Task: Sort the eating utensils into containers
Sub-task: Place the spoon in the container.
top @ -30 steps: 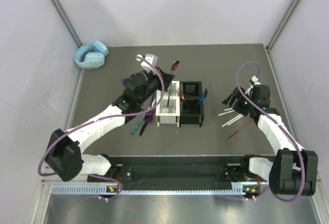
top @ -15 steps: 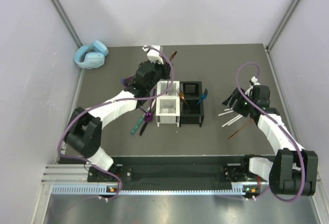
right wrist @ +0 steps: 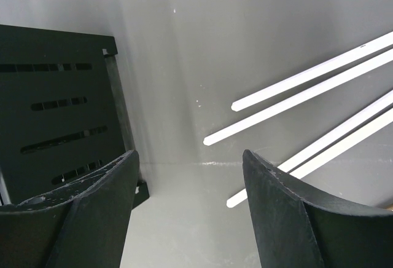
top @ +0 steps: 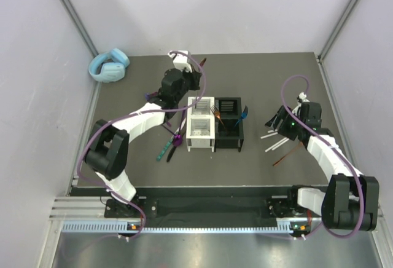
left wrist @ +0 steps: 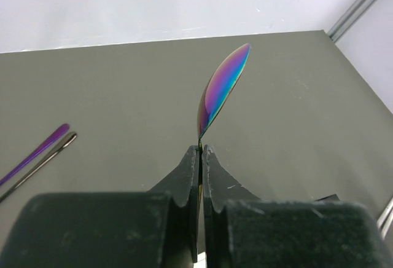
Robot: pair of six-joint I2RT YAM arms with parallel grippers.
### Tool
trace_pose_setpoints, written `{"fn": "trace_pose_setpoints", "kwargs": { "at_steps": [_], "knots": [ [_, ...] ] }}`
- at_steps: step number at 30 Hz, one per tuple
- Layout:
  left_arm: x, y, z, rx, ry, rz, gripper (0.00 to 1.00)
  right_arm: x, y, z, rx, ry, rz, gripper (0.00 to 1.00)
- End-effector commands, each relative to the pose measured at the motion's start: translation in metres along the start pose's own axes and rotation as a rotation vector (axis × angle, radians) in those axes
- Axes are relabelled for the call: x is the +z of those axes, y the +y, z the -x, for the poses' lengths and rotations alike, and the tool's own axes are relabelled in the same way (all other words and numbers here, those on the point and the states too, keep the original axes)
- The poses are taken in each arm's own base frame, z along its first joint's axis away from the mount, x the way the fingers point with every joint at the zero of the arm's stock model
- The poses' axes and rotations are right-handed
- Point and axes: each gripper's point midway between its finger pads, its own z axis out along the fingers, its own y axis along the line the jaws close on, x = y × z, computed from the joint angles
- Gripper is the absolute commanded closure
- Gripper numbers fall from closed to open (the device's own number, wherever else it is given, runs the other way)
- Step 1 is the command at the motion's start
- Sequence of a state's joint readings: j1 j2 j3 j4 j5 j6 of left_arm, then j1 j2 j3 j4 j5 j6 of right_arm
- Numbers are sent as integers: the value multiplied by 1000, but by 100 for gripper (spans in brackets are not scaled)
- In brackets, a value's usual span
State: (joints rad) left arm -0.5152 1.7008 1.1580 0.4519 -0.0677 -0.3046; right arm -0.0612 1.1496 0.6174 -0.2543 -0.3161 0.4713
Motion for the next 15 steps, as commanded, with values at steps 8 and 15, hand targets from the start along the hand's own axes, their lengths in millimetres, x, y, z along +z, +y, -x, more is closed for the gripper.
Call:
{"fn": "trace_pose_setpoints", "kwargs": {
  "at_steps": [8, 15],
  "knots": [
    [-25, -13, -5, -45, -25, -62, 100, 0, 11, 18, -26, -46, 35, 31],
    [-32, -19, -18, -54, 10, -75, 100, 0, 11, 18, -27, -49, 37, 31]
  ]
}}
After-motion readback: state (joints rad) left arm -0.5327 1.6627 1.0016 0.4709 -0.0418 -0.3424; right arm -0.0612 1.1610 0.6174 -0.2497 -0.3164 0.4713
